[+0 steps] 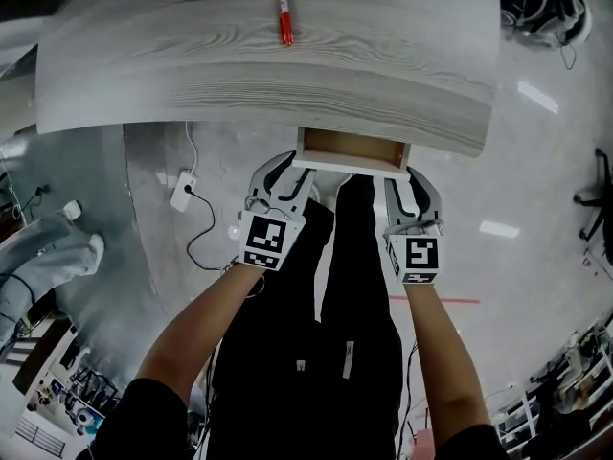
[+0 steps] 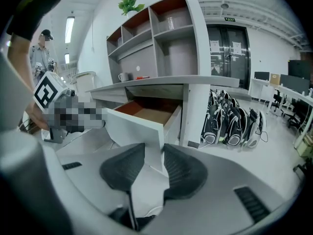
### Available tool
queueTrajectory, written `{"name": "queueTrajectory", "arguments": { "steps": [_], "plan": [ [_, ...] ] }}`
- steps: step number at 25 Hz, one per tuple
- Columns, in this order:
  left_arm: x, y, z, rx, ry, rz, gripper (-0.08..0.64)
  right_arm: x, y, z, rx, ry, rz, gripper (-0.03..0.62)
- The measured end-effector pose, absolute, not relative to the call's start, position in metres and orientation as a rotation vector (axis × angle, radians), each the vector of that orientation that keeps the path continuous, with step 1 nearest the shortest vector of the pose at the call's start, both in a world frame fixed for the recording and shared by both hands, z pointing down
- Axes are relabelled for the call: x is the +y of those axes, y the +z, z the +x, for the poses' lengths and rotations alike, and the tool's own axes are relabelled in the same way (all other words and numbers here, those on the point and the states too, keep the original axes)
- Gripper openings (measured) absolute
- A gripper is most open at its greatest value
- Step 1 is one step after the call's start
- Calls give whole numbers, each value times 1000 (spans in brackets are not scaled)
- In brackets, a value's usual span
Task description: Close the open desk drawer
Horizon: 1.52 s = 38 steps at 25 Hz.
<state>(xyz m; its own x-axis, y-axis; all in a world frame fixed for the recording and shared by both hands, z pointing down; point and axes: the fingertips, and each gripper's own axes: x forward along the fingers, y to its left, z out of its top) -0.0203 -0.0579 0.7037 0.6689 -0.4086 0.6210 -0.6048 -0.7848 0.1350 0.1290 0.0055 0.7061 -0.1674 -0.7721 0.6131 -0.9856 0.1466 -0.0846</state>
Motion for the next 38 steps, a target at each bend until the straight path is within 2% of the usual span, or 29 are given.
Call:
{"name": "queueTrajectory", "arguments": {
  "steps": [38],
  "plan": [
    [-139, 702, 13, -858, 742, 2624, 147, -73, 704, 161, -1957, 625, 1840, 135]
  ]
}}
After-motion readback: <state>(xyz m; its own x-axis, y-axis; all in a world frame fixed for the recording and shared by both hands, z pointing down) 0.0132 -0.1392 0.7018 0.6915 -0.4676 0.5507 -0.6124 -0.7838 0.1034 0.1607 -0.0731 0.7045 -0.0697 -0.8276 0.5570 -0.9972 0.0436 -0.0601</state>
